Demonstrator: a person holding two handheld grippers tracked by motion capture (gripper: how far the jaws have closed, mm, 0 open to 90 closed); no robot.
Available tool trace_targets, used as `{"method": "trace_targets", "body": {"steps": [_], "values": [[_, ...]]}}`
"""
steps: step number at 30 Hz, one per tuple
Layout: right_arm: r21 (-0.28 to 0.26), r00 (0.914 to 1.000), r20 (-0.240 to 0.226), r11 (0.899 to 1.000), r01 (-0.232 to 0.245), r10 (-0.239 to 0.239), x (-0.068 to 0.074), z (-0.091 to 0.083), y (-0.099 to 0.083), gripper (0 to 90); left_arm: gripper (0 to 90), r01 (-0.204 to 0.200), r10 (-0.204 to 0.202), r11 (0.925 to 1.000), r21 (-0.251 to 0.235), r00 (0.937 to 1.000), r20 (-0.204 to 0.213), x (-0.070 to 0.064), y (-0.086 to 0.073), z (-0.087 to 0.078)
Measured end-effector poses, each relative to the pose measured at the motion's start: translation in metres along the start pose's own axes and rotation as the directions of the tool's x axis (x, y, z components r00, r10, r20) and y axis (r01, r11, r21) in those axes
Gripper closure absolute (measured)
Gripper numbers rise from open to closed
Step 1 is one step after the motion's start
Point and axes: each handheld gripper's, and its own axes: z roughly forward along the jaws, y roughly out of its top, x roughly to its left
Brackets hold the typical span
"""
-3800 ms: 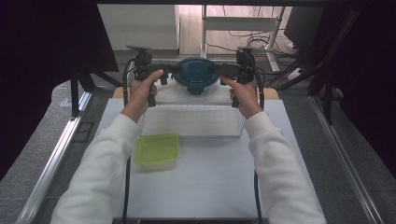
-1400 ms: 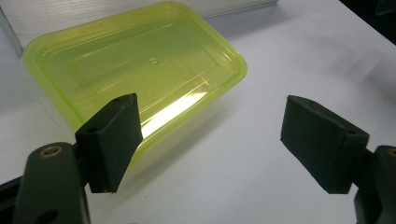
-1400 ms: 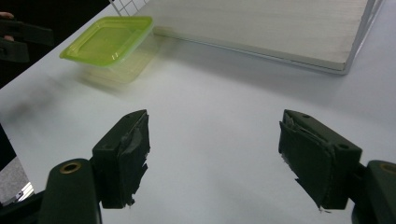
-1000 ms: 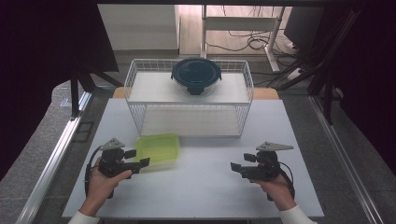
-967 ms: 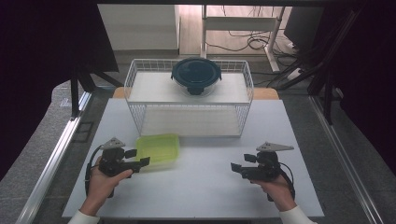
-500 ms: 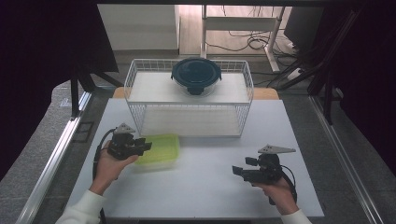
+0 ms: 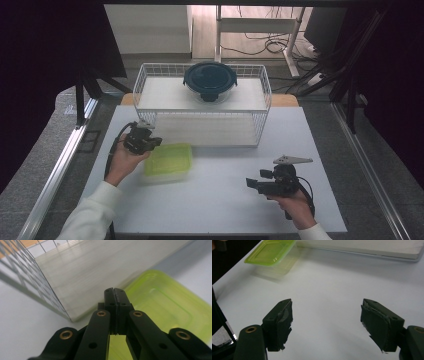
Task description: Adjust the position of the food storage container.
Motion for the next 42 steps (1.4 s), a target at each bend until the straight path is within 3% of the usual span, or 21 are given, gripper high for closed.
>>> {"method": "trace_targets", "body": {"steps": [3, 8, 16, 19, 23, 26, 28, 35, 39, 42], "values": [[0.007, 1.0000, -0.005, 1.000, 0.002, -0.002, 0.002, 0.003, 0.000, 24.9, 90.0, -0.043, 0.044, 0.9990, 0.010, 0.9990, -0.013, -0.001, 0.004, 0.007], [0.016, 0.9999, -0.010, 1.000, 0.006, -0.006, 0.003, 0.006, -0.001, 24.9, 90.0, -0.076, 0.076, 0.9968, 0.025, 0.9969, -0.022, -0.001, 0.007, 0.020], [0.016, 0.9999, -0.010, 1.000, -0.013, 0.013, -0.001, 0.007, -0.003, 25.0, 90.0, -0.065, 0.066, 0.9972, 0.036, 0.9968, -0.046, 0.007, 0.007, 0.030], [0.007, 0.9982, -0.043, 0.999, -0.040, 0.040, -0.001, 0.006, -0.003, 25.1, 90.0, -0.081, 0.082, 0.9957, 0.045, 0.9957, -0.042, 0.009, 0.008, 0.033], [0.005, 0.9984, -0.038, 0.999, -0.041, 0.042, -0.002, 0.006, -0.003, 25.1, 90.0, -0.091, 0.093, 0.9942, 0.058, 0.9950, -0.035, 0.008, 0.008, 0.036], [0.007, 0.9984, -0.037, 0.999, -0.042, 0.042, -0.003, 0.006, -0.003, 25.2, 90.0, -0.059, 0.061, 0.9959, 0.069, 0.9975, -0.034, 0.007, 0.007, 0.039], [0.007, 0.9986, -0.035, 0.999, -0.039, 0.040, -0.003, 0.006, -0.003, 25.1, 90.0, -0.082, 0.084, 0.9938, 0.075, 0.9962, -0.022, 0.008, 0.007, 0.041], [0.007, 0.9987, -0.033, 0.999, -0.040, 0.040, -0.003, 0.006, -0.004, 25.2, 90.0, -0.090, 0.090, 0.9918, 0.091, 0.9959, -0.002, 0.007, 0.007, 0.042], [0.006, 0.9985, -0.035, 0.999, -0.041, 0.041, -0.003, 0.005, -0.004, 25.2, 90.0, -0.107, 0.107, 0.9898, 0.094, 0.9943, 0.004, -0.001, 0.004, 0.040], [0.007, 0.9986, -0.035, 0.999, -0.040, 0.040, -0.002, 0.005, -0.004, 25.3, 90.0, -0.140, 0.140, 0.9842, 0.108, 0.9901, 0.012, -0.009, 0.002, 0.039]]}}
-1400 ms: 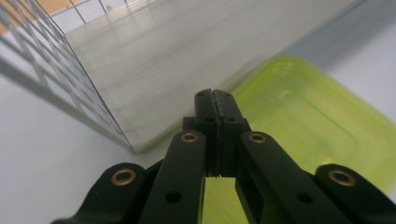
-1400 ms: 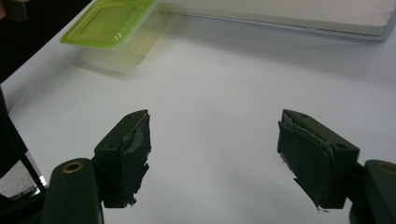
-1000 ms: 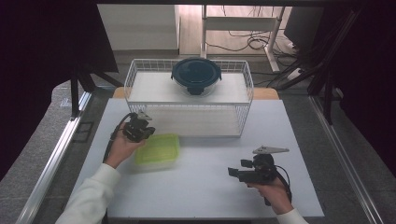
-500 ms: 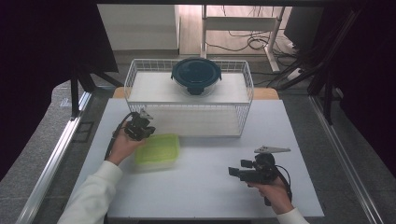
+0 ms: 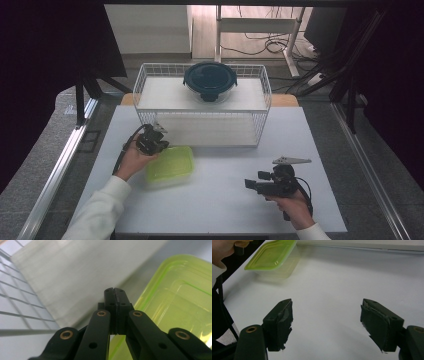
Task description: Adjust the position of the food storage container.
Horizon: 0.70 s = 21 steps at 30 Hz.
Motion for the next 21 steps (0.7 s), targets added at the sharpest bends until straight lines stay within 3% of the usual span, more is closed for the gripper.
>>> {"method": "trace_targets", "body": {"steps": [7, 15, 21], "values": [[0.003, 1.0000, -0.002, 1.000, 0.002, -0.002, 0.001, 0.000, 0.000, 25.3, 90.0, -0.016, 0.016, 0.9999, -0.002, 0.9988, 0.046, -0.021, -0.007, -0.006], [0.009, 1.0000, -0.006, 1.000, 0.007, -0.007, 0.004, 0.003, 0.000, 25.2, 90.0, -0.072, 0.070, 0.9973, 0.014, 0.9933, 0.092, -0.043, -0.006, -0.010], [0.006, 1.0000, -0.005, 1.000, 0.004, -0.004, 0.003, 0.002, 0.000, 25.3, 90.0, -0.073, 0.071, 0.9970, 0.024, 0.9923, 0.102, -0.048, -0.006, -0.009]]}}
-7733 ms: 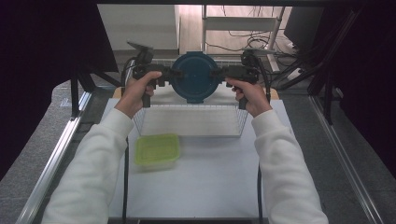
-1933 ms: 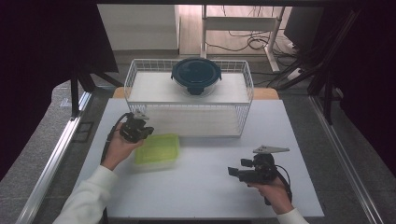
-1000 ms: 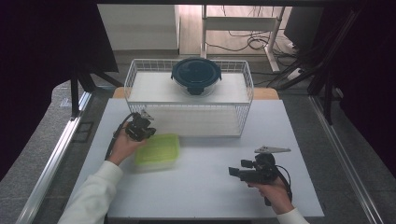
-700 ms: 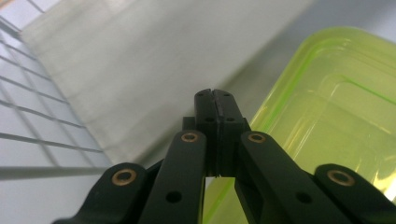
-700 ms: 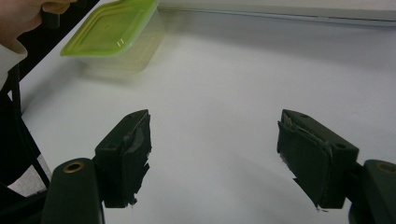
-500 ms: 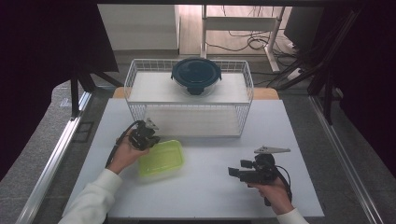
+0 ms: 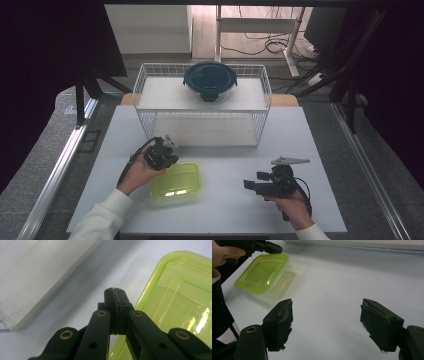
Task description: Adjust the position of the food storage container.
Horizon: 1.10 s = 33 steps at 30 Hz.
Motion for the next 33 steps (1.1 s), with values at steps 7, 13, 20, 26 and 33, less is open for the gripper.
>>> {"method": "trace_targets", "body": {"steps": [7, 13, 20, 26, 33], "values": [[-0.009, 1.0000, 0.005, 1.000, 0.002, -0.002, -0.001, -0.002, 0.000, 25.2, 90.0, 0.069, -0.072, 0.9958, -0.059, 0.9962, -0.048, 0.009, -0.007, -0.021], [-0.004, 0.9999, 0.010, 1.000, 0.006, -0.006, -0.001, -0.002, 0.000, 25.2, 90.0, 0.178, -0.184, 0.9775, -0.113, 0.9815, -0.051, 0.013, -0.034, -0.052], [0.007, 0.9999, 0.003, 1.000, 0.016, -0.016, 0.002, 0.000, 0.000, 25.2, 90.0, 0.315, -0.320, 0.9424, -0.114, 0.9470, -0.030, 0.012, -0.077, -0.071], [0.006, 0.9997, 0.000, 1.000, 0.025, -0.025, 0.003, 0.000, 0.001, 25.2, 90.0, 0.368, -0.368, 0.9284, -0.054, 0.9298, 0.005, 0.003, -0.101, -0.061], [0.008, 0.9995, 0.009, 1.000, 0.030, -0.030, 0.003, 0.000, 0.000, 25.2, 90.0, 0.370, -0.370, 0.9290, 0.018, 0.9291, 0.005, -0.004, -0.104, -0.043]]}}
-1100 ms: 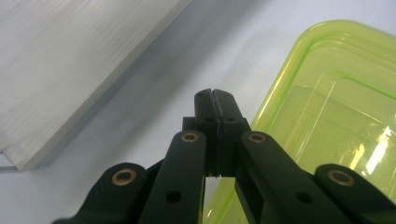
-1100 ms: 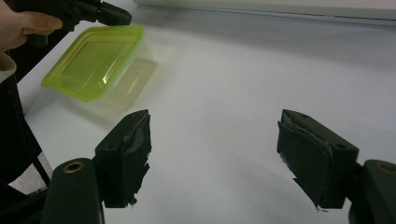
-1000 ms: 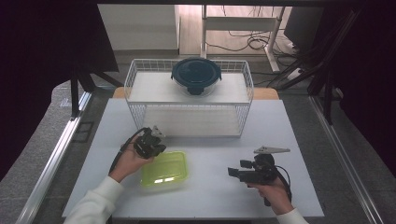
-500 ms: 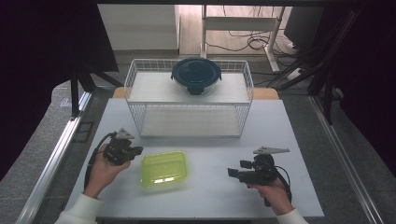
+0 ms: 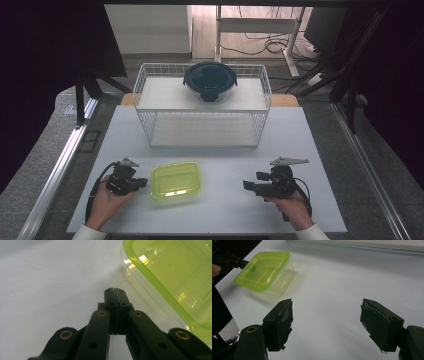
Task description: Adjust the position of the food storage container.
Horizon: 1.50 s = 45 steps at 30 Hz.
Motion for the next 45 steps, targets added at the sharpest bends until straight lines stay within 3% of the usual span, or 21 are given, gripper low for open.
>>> {"method": "trace_targets", "body": {"steps": [4, 16, 31, 45], "values": [[0.001, 1.0000, 0.004, 1.000, -0.006, 0.006, 0.000, -0.001, 0.000, 25.2, 90.0, -0.028, 0.028, 0.9994, 0.018, 0.9996, 0.009, -0.008, 0.005, 0.006], [0.000, 0.9997, 0.014, 1.000, -0.021, 0.021, -0.001, -0.003, -0.001, 25.2, 90.0, -0.020, 0.019, 0.9996, 0.019, 0.9984, 0.054, -0.011, 0.011, 0.014], [-0.003, 0.9994, 0.019, 1.000, -0.029, 0.029, -0.002, -0.003, -0.001, 25.2, 90.0, -0.058, 0.056, 0.9982, 0.018, 0.9951, 0.082, -0.030, 0.029, 0.029], [0.004, 0.9994, 0.016, 1.000, -0.029, 0.029, -0.002, -0.002, -0.001, 25.2, 90.0, -0.068, 0.065, 0.9975, 0.022, 0.9917, 0.111, -0.043, 0.042, 0.042]]}}
